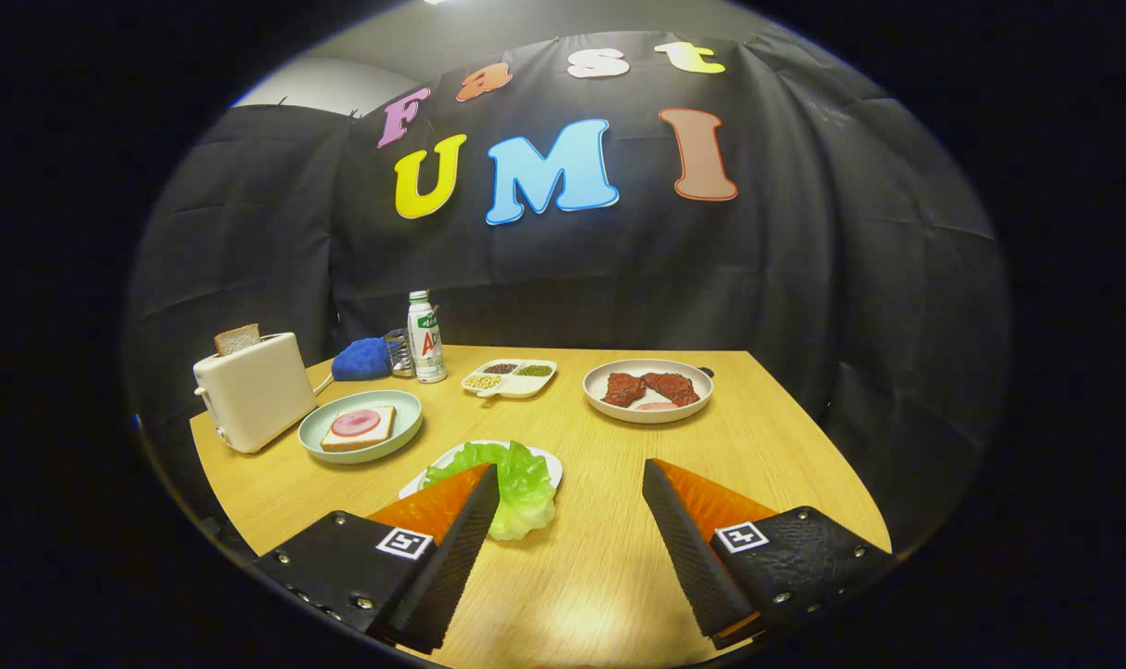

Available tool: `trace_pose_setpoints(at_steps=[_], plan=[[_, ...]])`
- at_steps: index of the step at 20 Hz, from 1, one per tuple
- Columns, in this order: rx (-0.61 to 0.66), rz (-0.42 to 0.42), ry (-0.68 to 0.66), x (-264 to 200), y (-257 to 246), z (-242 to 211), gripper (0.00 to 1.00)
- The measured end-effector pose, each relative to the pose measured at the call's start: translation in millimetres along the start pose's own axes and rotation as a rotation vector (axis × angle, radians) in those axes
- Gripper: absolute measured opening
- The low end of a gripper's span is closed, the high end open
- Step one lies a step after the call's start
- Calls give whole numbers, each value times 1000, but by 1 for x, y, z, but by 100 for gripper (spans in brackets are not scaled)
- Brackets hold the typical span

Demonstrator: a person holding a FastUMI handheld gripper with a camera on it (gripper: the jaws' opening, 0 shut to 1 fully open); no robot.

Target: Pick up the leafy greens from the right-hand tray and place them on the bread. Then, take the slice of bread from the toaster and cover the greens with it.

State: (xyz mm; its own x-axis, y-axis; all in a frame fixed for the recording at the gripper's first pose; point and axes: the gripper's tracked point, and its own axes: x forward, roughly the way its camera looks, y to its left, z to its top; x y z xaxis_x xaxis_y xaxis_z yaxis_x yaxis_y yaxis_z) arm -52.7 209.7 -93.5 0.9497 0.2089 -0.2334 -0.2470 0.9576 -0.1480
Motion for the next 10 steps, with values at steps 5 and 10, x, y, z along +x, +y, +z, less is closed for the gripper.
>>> trace_pose_setpoints(at_steps=[5, 10], plan=[[-40, 64, 101, 22, 20, -26, 95], [-63, 72, 205, 37, 23, -51, 95]])
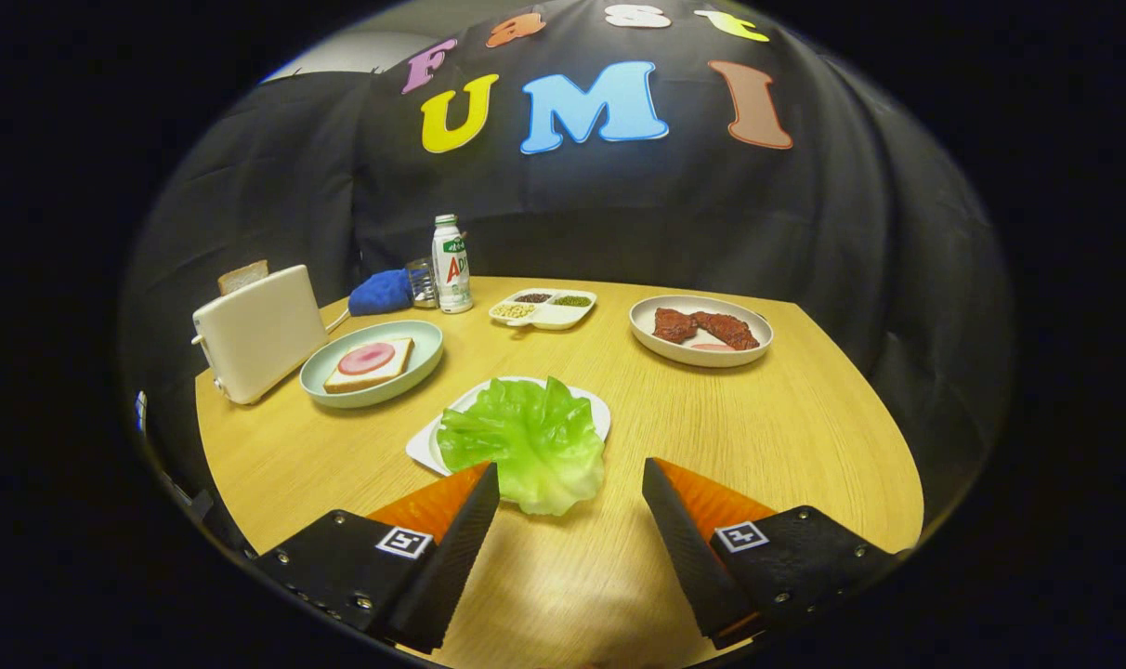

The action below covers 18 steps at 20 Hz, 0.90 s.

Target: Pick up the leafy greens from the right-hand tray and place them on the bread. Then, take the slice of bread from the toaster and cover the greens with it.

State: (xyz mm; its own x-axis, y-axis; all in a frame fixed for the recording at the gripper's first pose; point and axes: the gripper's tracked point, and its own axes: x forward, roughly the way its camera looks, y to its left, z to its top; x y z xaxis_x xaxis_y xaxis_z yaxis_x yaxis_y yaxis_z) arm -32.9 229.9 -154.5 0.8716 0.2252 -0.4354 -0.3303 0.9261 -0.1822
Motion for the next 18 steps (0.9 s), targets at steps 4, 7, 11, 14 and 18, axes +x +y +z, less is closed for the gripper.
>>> trace_pose_setpoints(at_steps=[4, 7, 11, 14, 18], plan=[[-14, 11, 51, 12, 4, -8, 75], [-13, 15, 62, 14, 3, -8, 25], [35, 54, 74, 13, 9, -10, 7], [18, 42, 36, 6, 9, -2, 0], [35, 44, -17, -5, 12, 12, 0]])
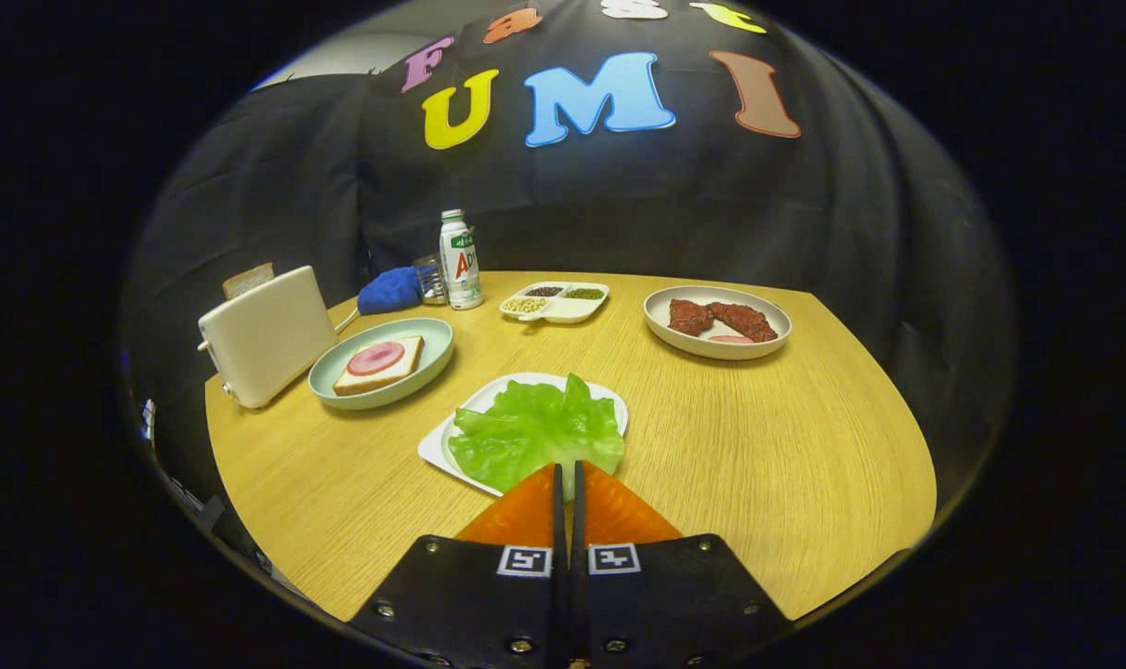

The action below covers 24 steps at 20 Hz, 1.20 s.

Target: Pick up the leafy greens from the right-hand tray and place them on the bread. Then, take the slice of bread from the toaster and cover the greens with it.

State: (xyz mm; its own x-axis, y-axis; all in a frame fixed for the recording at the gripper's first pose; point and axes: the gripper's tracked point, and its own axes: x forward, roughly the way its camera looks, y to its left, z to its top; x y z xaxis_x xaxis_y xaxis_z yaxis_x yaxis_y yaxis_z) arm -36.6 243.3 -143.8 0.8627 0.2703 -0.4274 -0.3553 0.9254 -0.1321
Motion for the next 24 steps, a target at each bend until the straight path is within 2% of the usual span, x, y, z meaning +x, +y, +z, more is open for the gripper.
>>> trace_pose_setpoints(at_steps=[24], plan=[[-32, 54, -130, -29, 50, 70, 0]])
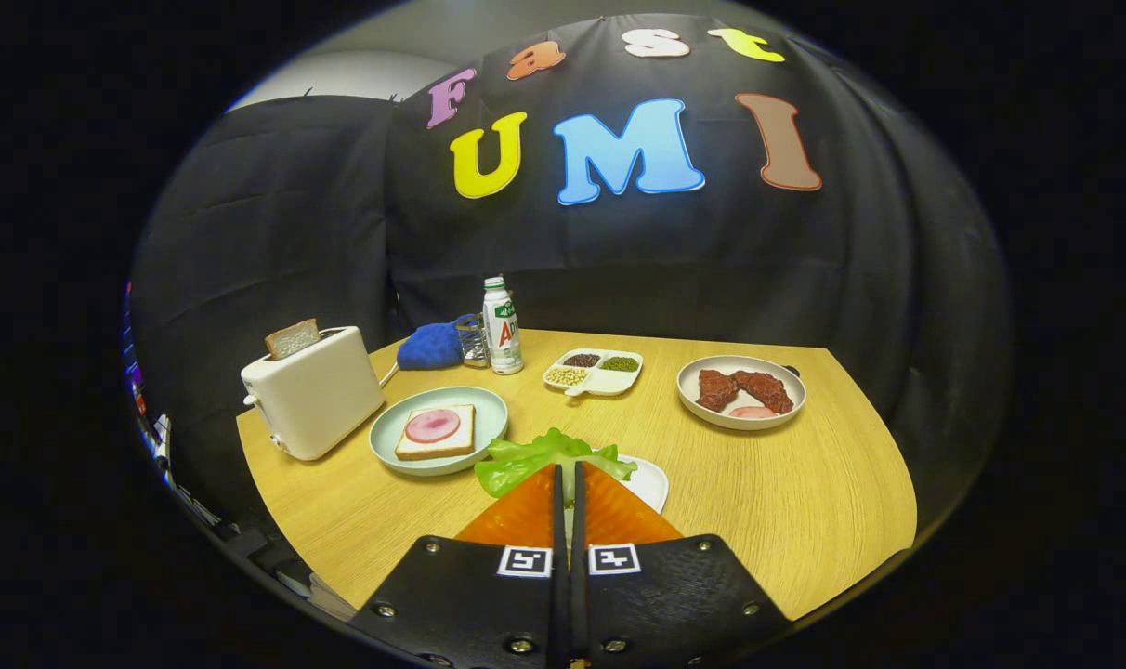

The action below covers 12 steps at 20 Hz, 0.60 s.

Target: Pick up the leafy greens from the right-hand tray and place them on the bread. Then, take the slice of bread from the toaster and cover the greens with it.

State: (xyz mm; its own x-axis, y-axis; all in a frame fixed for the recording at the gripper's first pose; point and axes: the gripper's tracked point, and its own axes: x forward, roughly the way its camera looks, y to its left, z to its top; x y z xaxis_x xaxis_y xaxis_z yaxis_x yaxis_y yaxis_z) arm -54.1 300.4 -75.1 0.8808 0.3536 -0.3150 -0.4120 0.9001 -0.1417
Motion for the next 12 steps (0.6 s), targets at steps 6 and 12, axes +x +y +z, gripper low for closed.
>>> trace_pose_setpoints(at_steps=[6, 12], plan=[[-10, 48, -14, 14, 24, 20, 0], [-24, 104, -21, 32, 55, 35, 0]])
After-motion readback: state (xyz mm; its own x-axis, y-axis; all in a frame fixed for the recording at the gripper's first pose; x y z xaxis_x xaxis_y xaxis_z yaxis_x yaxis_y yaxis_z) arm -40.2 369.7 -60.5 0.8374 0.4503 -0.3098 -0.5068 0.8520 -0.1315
